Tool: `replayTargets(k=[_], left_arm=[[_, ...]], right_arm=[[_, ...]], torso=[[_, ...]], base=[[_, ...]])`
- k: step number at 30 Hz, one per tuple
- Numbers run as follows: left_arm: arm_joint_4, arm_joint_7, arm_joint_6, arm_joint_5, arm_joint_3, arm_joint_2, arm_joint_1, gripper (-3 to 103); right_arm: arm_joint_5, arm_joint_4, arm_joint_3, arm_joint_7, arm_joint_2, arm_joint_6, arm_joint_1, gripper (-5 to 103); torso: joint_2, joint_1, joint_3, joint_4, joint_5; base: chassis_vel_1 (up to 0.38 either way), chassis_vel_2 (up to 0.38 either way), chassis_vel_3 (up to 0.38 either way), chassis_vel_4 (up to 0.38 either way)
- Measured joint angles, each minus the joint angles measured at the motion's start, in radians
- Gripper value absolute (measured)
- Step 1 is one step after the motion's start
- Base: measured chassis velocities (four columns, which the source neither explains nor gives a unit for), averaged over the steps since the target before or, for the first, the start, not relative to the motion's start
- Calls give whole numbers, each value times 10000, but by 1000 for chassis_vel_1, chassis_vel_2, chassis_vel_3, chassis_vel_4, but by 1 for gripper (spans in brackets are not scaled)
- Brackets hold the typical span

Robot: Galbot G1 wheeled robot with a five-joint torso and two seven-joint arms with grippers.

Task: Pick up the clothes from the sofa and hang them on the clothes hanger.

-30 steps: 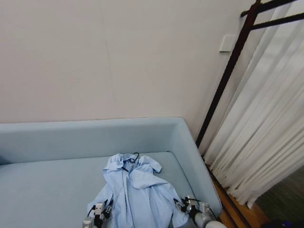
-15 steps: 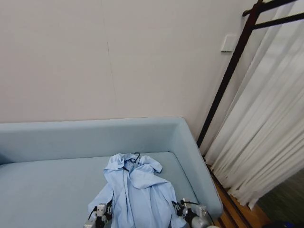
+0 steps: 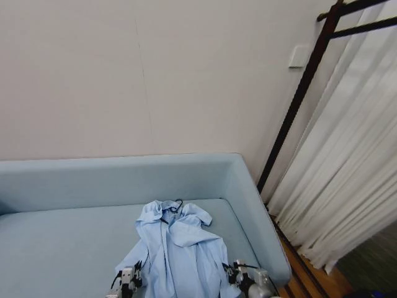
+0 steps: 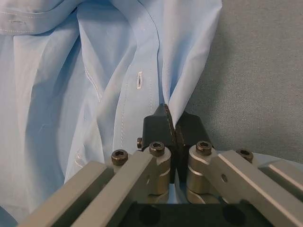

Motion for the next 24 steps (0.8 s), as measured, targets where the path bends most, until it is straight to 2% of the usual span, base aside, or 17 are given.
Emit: replayTargets(k=[1, 3, 4, 6, 9, 10, 13, 16, 19, 22, 24], left_arm=[[148, -22, 130, -76, 34, 51, -164, 28], [390, -34, 295, -240, 113, 139, -405, 39], [390, -34, 295, -240, 113, 139, -405, 39], [627, -1, 420, -356, 197, 223, -623, 49], [793, 50, 470, -424, 297, 264, -790, 55], [834, 37, 514, -435, 328, 262, -834, 62], [914, -60, 603, -434, 377, 233, -870, 48], [936, -110, 603, -411, 386, 231, -838, 43], [892, -216, 604, -393, 393, 224, -773, 26], [880, -247, 609, -386, 399, 213, -751, 22], [935, -252, 607, -366, 410, 192, -752, 11]], right_arm=[[0, -13, -28, 33, 14, -8, 30, 0], [0, -22, -49, 69, 27, -20, 65, 0], [0, -22, -49, 69, 27, -20, 65, 0], [3, -41, -54, 88, 30, -26, 78, 0], [7, -58, -53, 100, 31, -28, 80, 0], [10, -62, -49, 104, 29, -28, 80, 0], [25, -81, -41, 106, 14, -29, 92, 0], [31, -107, -55, 107, 9, -29, 116, 0], [32, -176, -118, 106, 7, -27, 165, 0], [26, -227, -188, 113, 19, -22, 219, 0], [18, -254, -267, 133, 38, -17, 273, 0]], torso=[[0, 0, 0, 0, -1], [0, 0, 0, -1, 0], [0, 0, 0, -1, 0], [0, 0, 0, 0, 0], [0, 0, 0, 0, 2], [0, 0, 0, 0, 0], [0, 0, -1, 0, 2], [1, -1, -1, -1, 2], [1, -1, -1, -1, 0], [1, -1, -1, 0, 1], [0, 0, -1, -1, 0]], base=[[0, 0, 0, 0], [0, 0, 0, 0], [0, 0, 0, 0], [0, 0, 0, 0], [0, 0, 0, 0], [0, 0, 0, 0], [0, 0, 0, 0], [0, 0, 0, 0], [0, 0, 0, 0], [0, 0, 0, 0], [0, 0, 0, 0]])
